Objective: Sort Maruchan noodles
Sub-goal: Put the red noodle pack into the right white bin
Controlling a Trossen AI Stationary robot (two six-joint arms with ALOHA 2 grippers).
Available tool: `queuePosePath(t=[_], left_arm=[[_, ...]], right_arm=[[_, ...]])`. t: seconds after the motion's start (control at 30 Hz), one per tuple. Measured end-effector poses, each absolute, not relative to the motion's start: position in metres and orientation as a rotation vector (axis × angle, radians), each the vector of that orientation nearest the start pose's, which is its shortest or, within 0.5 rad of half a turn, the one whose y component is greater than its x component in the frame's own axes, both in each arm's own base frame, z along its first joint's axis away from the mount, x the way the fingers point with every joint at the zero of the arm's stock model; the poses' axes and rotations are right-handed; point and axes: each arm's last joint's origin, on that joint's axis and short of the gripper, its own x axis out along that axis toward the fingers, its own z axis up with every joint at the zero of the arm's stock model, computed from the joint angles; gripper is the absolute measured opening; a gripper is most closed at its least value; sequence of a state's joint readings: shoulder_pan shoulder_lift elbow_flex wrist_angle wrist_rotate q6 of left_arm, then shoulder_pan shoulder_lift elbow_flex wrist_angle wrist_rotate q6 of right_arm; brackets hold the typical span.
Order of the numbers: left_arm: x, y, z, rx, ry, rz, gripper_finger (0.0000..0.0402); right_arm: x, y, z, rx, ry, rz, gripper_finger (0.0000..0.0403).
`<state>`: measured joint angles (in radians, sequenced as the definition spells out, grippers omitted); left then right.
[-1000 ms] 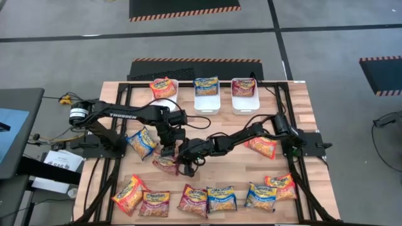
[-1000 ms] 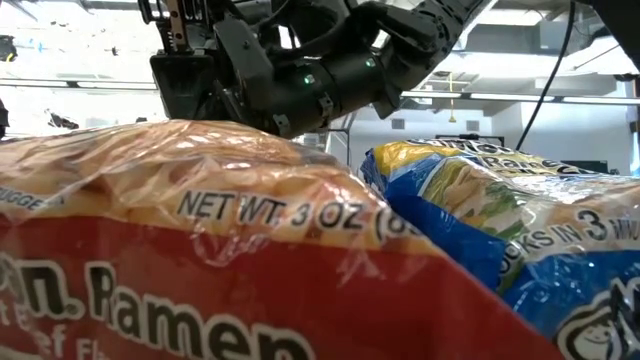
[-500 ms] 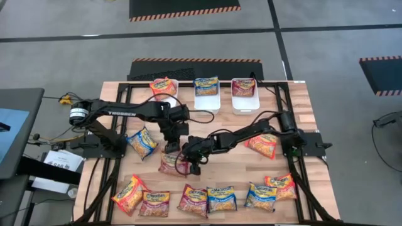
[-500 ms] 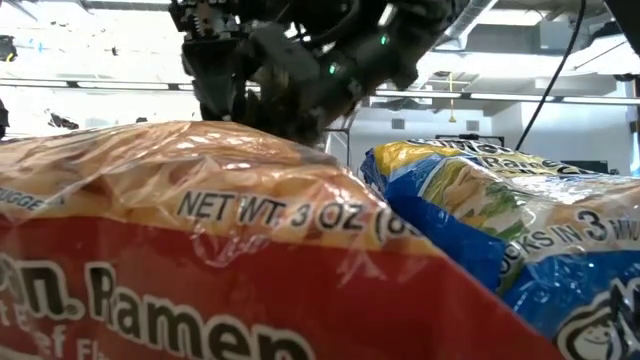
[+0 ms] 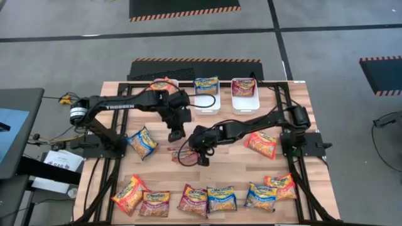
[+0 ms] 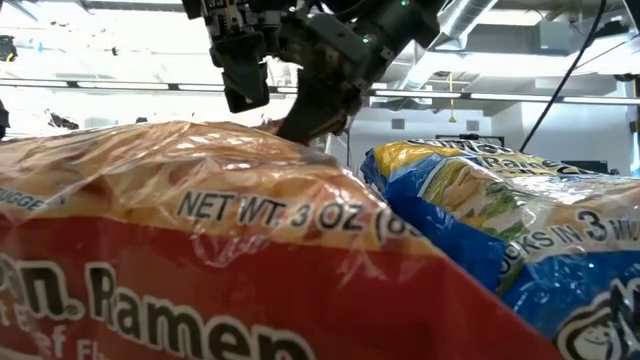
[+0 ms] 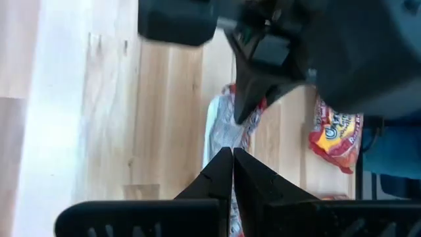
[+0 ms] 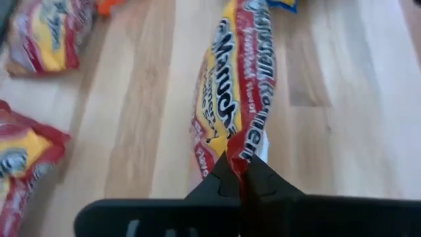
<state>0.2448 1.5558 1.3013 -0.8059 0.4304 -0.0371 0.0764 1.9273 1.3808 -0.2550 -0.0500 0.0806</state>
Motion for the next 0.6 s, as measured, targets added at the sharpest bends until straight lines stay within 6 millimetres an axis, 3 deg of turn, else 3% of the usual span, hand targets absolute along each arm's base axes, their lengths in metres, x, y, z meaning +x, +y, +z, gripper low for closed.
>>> queuePosePath(t=[0.37, 0.6], left_arm=[[0.293, 0.098, 0.293, -0.328, 0.932, -0.092, 0.0000], [0.277, 0.127, 0.313, -0.276, 0.850, -0.003, 0.0000]], right_arm=[[0.391, -0.006, 0.248, 0.083, 0.828, -0.023, 0.0005], [0.370, -0.037, 0.275, 0.125, 0.813, -0.114, 0.0005]])
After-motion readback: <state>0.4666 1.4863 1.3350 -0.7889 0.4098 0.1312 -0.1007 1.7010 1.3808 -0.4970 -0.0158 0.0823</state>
